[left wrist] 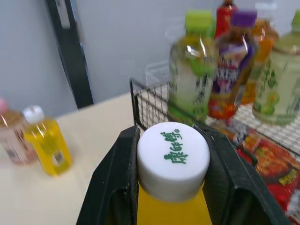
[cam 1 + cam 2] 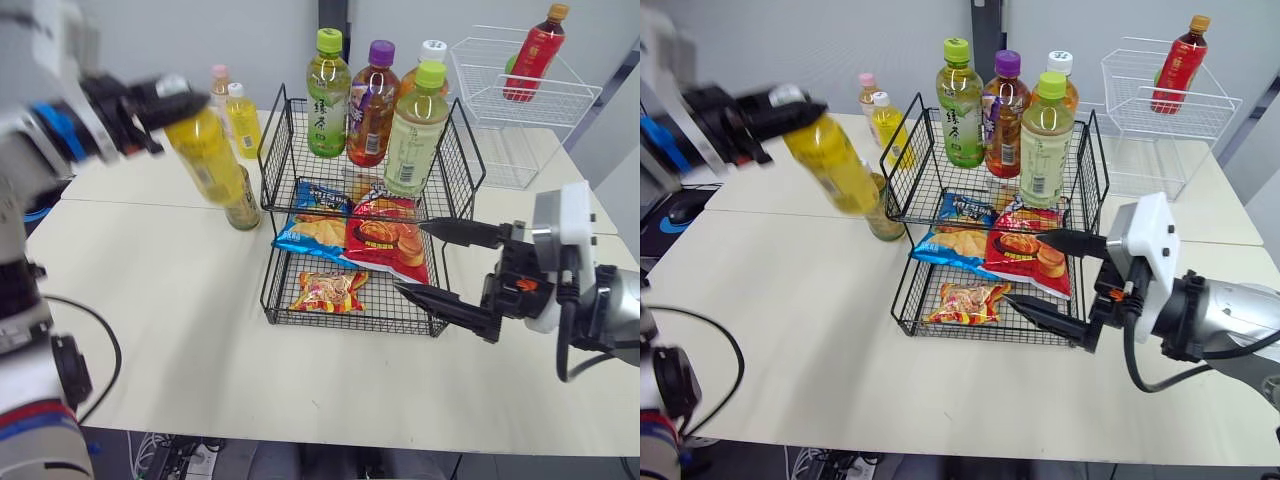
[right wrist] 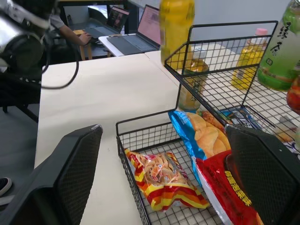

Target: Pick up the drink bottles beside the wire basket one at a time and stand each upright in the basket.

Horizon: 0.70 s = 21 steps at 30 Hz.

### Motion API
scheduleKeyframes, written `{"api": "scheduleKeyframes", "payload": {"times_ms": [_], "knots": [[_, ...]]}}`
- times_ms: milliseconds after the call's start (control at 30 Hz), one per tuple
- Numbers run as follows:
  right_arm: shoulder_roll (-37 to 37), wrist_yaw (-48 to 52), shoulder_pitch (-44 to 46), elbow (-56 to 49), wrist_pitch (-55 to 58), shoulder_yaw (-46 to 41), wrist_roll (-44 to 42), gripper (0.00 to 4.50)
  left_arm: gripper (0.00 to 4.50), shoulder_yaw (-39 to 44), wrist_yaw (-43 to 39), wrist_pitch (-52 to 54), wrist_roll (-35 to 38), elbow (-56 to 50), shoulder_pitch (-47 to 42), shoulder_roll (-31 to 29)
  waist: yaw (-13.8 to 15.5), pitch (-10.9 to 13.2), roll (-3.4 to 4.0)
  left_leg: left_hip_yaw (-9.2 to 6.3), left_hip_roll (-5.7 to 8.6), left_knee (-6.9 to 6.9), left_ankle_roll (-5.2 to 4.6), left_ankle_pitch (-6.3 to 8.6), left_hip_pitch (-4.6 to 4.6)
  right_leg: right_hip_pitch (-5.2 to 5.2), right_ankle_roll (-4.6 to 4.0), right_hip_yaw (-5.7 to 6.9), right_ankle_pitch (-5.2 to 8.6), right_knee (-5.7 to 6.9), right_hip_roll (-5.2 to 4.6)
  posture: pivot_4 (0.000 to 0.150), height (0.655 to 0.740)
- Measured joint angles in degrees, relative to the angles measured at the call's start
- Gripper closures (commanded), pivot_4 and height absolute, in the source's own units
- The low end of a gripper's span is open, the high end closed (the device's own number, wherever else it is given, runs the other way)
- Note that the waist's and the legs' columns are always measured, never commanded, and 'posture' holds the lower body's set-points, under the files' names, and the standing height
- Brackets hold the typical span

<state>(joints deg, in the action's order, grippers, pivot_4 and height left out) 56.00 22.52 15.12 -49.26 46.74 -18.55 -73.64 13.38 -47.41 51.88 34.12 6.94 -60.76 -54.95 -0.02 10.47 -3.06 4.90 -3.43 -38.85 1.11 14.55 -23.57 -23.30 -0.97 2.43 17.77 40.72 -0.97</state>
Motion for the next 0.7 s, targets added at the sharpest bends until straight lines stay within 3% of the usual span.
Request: {"api": "scheduleKeyframes", "payload": {"times_ms": [133,267,533,700], "knots": [[0.67,-0.33,-1.52,-0.12,-0.44,-2.19,-0.91,0.00,3.14,-4.95,-3.05,-1.70,-3.47,11.19,-12.37,1.28,-0.01,0.01,-0.01,0.01,-0.01,-0.02,-0.02,0.01,-0.01,-0.01,0.01,-0.01,0.00,0.00,0.02,0.150,0.7400],[1.70,-1.09,-3.09,-0.20,-1.11,-3.72,-0.93,0.00,3.14,-9.85,-8.29,-3.55,-5.70,19.49,-22.09,7.07,0.33,0.01,-0.02,-0.04,0.01,-0.05,0.02,-0.01,-0.12,-0.03,0.01,0.04,0.01,-0.08,0.02,0.150,0.7400],[3.12,-4.30,-6.18,-1.46,-1.51,-7.67,-3.02,0.00,3.14,-14.64,-17.82,-9.87,-11.64,32.48,-31.46,15.93,1.56,0.02,-0.03,-0.15,0.14,-0.06,0.09,-0.05,-0.37,-0.04,-0.08,0.18,-0.06,-0.40,-0.07,0.150,0.7400],[4.68,-6.68,-8.50,-3.02,-1.85,-10.89,-6.60,0.00,3.14,-16.01,-23.41,-15.32,-15.34,38.59,-34.72,17.81,1.71,0.01,-0.03,-0.18,0.29,-0.06,-0.06,0.03,-0.45,0.05,0.04,0.19,-0.14,-0.70,-0.20,0.150,0.7400]]}}
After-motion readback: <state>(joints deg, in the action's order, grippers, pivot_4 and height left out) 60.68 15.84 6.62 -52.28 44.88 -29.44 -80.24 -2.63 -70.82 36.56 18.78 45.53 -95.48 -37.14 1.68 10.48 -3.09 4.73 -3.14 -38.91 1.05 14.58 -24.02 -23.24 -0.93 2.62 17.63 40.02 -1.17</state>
